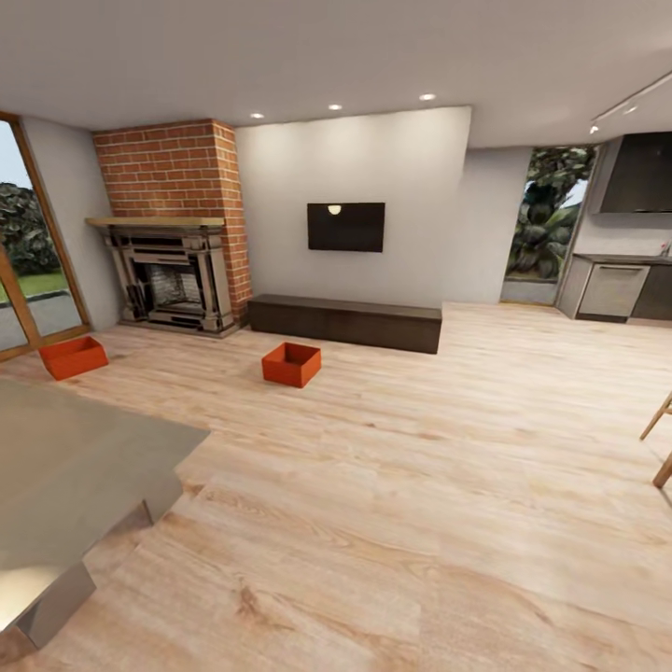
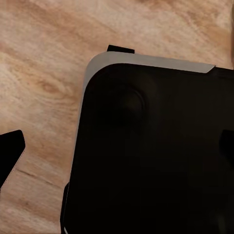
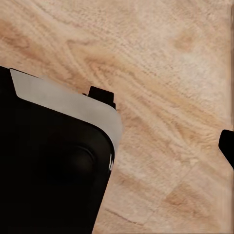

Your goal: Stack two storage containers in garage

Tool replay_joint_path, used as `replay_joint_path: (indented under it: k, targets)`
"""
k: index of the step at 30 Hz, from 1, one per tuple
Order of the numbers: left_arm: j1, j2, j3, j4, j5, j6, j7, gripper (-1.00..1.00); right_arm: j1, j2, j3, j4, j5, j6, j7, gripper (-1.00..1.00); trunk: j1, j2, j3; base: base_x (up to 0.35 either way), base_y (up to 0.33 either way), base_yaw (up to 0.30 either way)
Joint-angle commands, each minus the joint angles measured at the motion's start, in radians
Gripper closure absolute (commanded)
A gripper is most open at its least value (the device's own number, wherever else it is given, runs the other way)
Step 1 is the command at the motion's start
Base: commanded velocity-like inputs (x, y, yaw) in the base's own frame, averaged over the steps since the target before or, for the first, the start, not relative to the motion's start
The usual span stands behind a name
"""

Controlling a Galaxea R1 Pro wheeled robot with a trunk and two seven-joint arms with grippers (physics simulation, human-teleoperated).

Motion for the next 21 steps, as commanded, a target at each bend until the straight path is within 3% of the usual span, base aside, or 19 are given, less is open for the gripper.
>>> replay_joint_path:
  k: [1, 21]
  targets:
    - [0.000, 0.000, 0.000, 0.000, 0.004, -0.002, 0.001, -1.00, -0.001, 0.001, 0.009, 0.003, -0.009, -0.006, 0.000, -1.00, 0.001, 0.000, -0.001, 0.322, 0.000, 0.000]
    - [0.000, 0.000, 0.000, 0.000, 0.004, -0.002, 0.001, -1.00, -0.001, 0.001, 0.009, 0.003, -0.009, -0.007, 0.000, -1.00, 0.001, 0.000, -0.001, 0.319, 0.000, 0.000]
